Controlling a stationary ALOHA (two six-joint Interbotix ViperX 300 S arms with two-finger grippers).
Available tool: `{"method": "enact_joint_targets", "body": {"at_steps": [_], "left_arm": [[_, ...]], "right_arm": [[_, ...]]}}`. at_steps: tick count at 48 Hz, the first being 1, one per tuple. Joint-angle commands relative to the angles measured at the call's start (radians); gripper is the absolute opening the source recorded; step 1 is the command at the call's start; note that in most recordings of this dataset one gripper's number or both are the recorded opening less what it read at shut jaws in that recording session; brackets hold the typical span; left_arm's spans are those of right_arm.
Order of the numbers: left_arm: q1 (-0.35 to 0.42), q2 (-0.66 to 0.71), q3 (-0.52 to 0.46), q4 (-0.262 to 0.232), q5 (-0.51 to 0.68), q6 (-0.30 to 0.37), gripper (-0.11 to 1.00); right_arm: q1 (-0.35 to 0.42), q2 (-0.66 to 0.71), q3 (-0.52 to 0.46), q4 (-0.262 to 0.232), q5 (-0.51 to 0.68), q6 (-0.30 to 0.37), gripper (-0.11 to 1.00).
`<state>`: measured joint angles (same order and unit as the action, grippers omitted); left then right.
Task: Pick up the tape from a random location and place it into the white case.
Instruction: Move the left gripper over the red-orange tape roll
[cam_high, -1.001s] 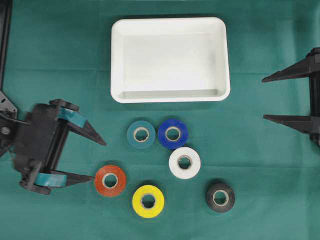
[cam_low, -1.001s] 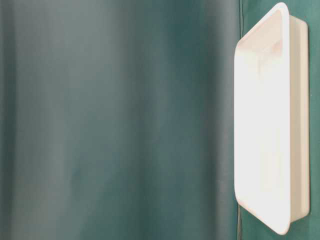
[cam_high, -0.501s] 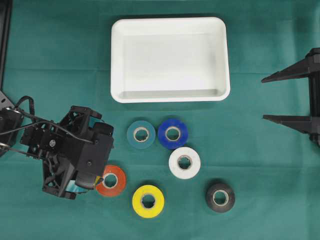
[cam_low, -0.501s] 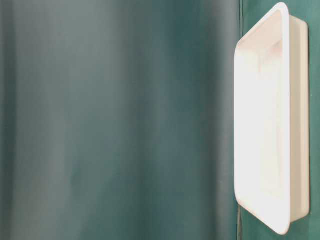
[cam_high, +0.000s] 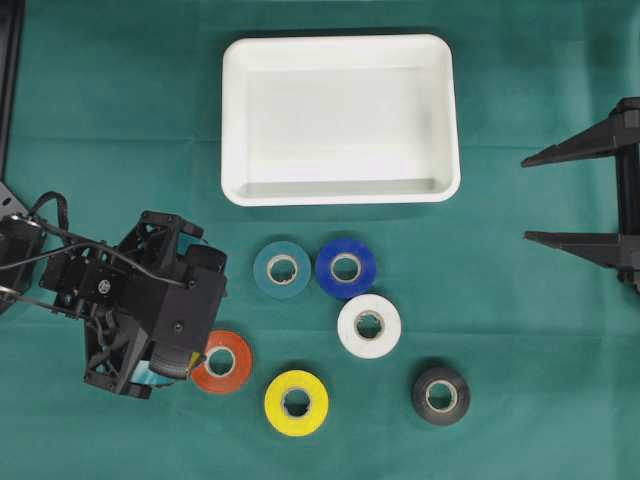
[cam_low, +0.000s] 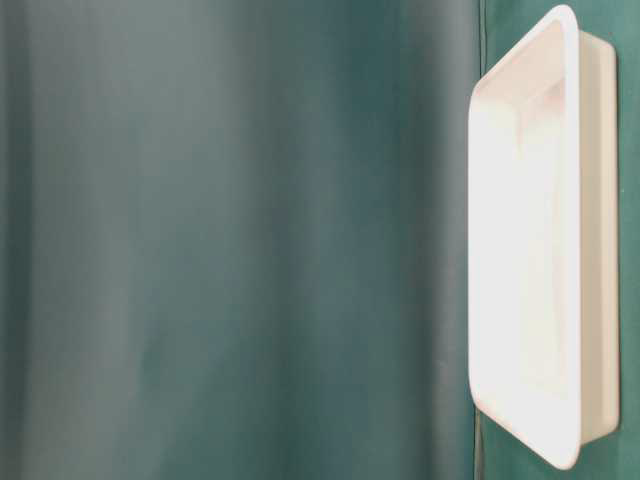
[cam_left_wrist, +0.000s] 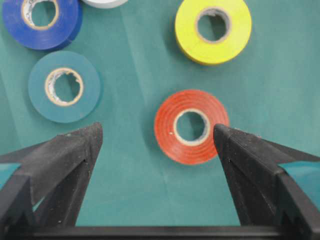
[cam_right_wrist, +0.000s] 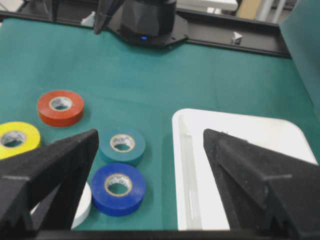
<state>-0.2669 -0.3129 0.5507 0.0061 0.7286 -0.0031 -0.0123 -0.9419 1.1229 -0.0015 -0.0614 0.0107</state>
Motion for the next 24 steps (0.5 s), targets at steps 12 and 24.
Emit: {"method": "enact_joint_targets", "body": {"at_steps": [12, 24], "left_arm": [[0.003, -0.009, -0.02, 0.003, -0.003, 0.0, 0.99], [0.003, 0.005, -0.014, 0.003, -0.003, 0.0, 0.99]], "right_arm": [[-0.002, 0.006, -0.029, 0.002, -0.003, 0.002, 0.9], [0.0, 0.008, -0.028, 0.002, -0.005, 0.002, 0.9]]}}
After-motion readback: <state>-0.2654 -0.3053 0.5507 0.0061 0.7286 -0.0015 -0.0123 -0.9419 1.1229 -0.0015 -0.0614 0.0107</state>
